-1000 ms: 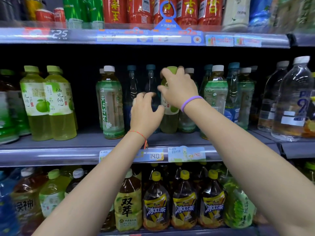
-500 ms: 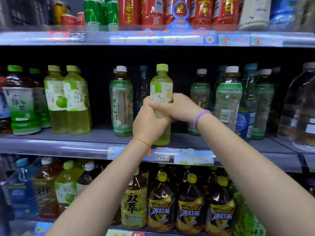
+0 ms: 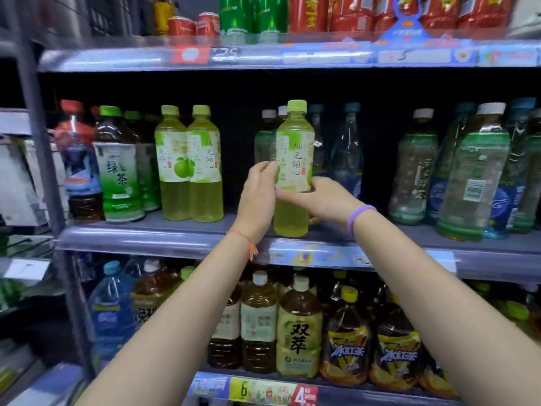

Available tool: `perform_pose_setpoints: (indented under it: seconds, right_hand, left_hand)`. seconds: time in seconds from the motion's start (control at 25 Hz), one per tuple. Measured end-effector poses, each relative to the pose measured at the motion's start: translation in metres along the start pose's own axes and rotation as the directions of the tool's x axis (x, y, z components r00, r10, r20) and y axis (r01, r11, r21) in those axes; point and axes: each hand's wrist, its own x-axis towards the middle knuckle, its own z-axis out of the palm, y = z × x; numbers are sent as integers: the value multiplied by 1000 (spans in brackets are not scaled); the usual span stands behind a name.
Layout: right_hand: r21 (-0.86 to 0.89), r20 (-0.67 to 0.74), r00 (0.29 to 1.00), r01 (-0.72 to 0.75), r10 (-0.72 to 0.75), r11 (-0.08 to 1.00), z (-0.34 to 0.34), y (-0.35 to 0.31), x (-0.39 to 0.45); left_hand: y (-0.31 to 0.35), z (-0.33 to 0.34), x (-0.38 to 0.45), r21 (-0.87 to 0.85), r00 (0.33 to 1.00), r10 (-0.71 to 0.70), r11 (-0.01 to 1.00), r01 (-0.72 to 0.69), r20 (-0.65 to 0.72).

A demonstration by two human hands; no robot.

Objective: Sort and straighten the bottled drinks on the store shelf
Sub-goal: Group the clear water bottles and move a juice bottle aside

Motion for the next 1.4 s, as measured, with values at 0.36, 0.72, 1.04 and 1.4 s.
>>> perform_pose_setpoints:
  seconds: [0.36, 0.72, 1.04, 1.4]
  right_hand:
    - [-326, -237, 972, -84, 5, 941, 92, -38, 22]
    - [-90, -387, 922, -50, 11, 995, 79, -48, 13]
    - [-272, -340, 935, -203, 104, 940, 49, 3, 26]
    - [-179, -685, 727, -228, 45, 957, -49, 25, 15]
  left_hand:
    - [-18, -74, -7, 399, 904, 418, 846, -353, -88]
    - [-18, -86, -7, 609, 662, 748, 503, -613, 49]
    - [9, -10, 7, 303, 981, 155, 935, -183, 115]
    - [19, 79, 10, 348, 961, 260, 895, -278, 99]
